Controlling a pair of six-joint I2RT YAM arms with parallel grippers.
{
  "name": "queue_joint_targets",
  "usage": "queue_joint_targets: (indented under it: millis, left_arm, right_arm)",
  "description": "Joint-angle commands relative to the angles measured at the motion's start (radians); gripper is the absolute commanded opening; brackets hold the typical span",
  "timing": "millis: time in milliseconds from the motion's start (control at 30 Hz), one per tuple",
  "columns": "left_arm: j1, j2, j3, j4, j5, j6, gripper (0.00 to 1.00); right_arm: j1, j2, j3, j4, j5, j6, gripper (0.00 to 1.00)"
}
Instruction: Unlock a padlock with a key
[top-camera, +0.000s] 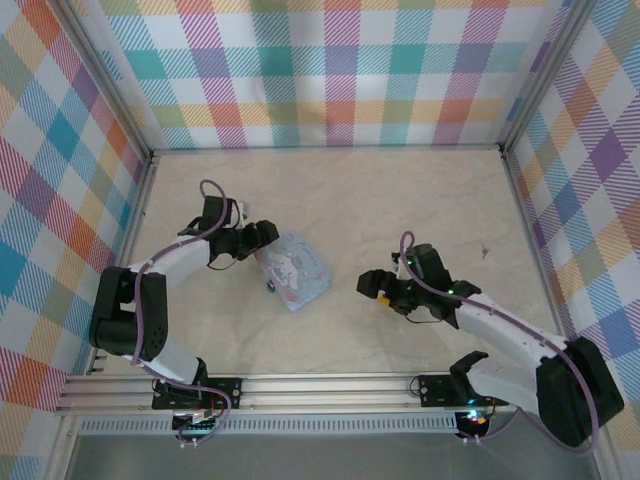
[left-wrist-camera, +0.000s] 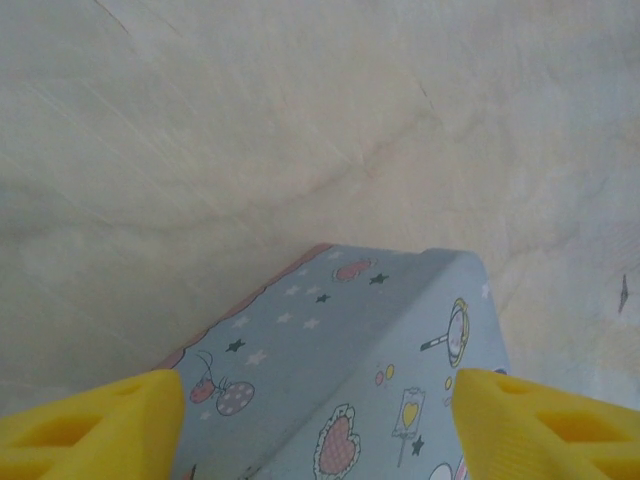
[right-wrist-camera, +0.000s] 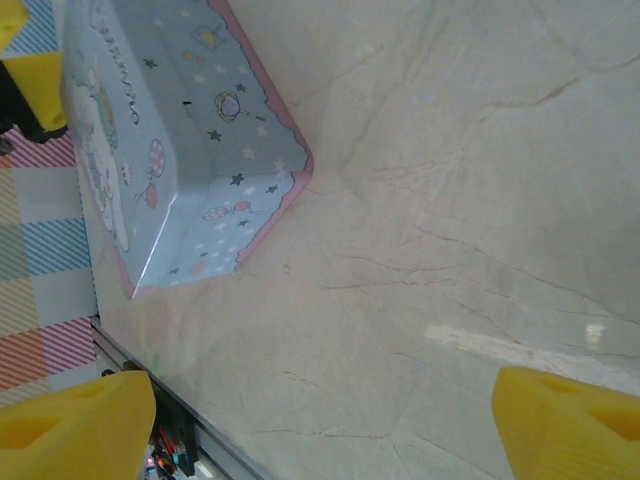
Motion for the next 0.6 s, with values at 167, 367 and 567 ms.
queue_joint_targets:
  millis: [167,367,567]
  left_arm:
    - [-0.101,-0.077,-0.053,-0.044,0.001,0.003,0.66]
    - [-0.127,-0.103,-0.069,-0.076,0.008,0.012,0.61]
    - [-0.161,-0.123,-0.103,-0.064,0.022,-0.007,0.54]
  right_arm:
    - [0.097,0.226,0.083,0.228,-0.070,0.086,0.70]
    - [0.106,0.292,0.117,0.279,-0.072,0.106,0.62]
    - [0.101,0.339,0.197,0.221,0.005,0.079,0.58]
